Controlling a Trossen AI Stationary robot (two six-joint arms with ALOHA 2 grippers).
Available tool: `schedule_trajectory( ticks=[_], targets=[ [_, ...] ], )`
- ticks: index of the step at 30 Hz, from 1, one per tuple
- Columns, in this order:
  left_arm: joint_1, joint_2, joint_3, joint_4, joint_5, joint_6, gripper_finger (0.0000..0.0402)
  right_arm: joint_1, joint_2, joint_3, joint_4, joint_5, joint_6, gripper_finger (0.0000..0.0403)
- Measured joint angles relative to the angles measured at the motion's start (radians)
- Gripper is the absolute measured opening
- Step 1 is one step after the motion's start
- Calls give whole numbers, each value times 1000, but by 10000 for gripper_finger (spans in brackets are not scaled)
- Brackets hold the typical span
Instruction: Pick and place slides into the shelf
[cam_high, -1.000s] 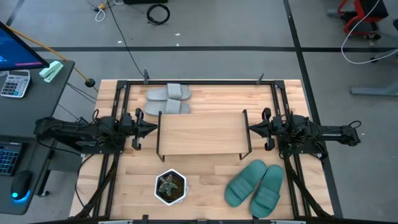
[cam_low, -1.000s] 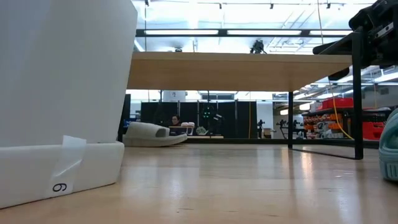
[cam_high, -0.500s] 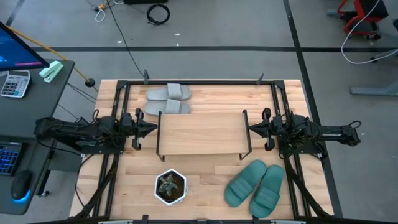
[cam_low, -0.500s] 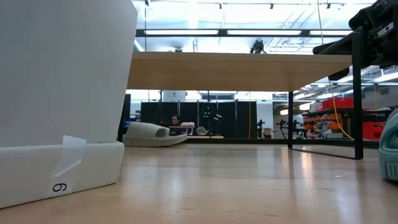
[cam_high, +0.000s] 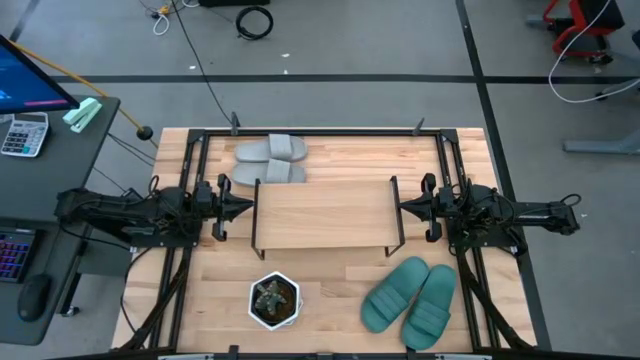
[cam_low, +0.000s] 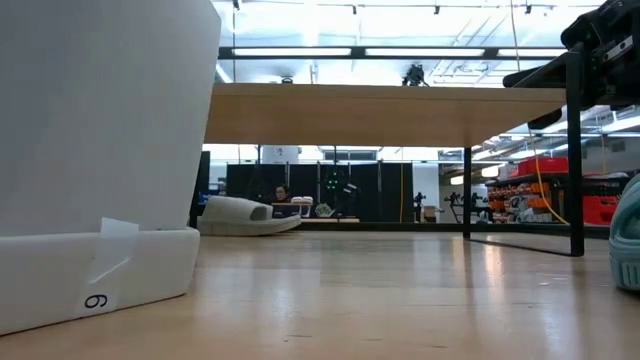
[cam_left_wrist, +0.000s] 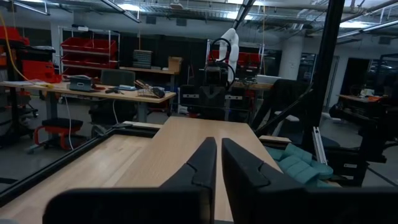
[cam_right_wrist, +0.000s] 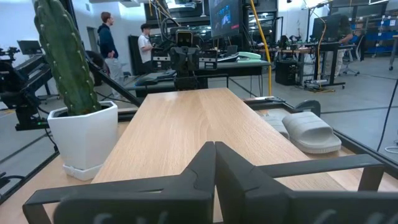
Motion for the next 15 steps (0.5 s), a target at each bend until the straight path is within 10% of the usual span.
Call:
schedule_trajectory(
  ticks=[15],
  targets=[
    [0,0,0,0,0,0,36,0,0,0,0,0,0,14]
  ],
)
